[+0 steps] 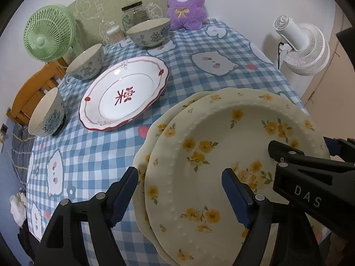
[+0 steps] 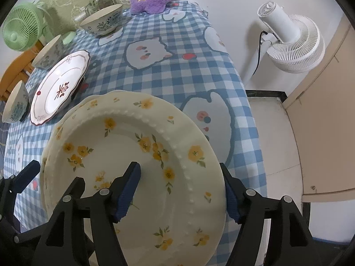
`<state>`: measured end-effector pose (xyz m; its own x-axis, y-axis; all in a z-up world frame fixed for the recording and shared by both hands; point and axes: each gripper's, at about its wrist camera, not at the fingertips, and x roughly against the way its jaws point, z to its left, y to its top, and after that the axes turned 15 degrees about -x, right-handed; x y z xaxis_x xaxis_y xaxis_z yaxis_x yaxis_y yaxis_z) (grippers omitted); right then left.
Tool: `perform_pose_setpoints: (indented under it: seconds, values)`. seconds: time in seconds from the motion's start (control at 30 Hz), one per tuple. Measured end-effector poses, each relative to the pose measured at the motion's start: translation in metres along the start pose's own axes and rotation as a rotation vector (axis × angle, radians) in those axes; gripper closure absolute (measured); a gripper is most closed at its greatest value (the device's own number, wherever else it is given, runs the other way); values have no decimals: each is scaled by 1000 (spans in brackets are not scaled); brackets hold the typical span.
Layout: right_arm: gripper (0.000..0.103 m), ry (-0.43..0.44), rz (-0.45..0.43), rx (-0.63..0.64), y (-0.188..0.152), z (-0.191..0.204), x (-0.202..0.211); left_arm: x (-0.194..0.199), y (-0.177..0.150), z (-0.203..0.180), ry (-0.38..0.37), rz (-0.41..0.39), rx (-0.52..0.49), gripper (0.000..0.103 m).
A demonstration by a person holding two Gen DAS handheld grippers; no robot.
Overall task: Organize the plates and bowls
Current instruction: 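Lower the beaded-rim plate with both tools onto the large scalloped plate, then open both tools and release the beaded-rim plate on the stack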
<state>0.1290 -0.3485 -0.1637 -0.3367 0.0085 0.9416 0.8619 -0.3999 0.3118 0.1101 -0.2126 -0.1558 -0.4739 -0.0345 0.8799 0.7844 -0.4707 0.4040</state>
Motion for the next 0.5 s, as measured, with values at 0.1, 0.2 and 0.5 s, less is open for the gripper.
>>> perform_pose_setpoints:
  seconds: [0.1,0.2,0.5]
  values:
    - [28,2,8,-3,1,4,-3,-2,0,5,0,6,26,24]
    - [27,11,17,1,3,9,-6,-3,0,10,3,7,46,24]
    - [26,-38,-24,49,8,18,6,-1,-1,21,-46,4,79,24]
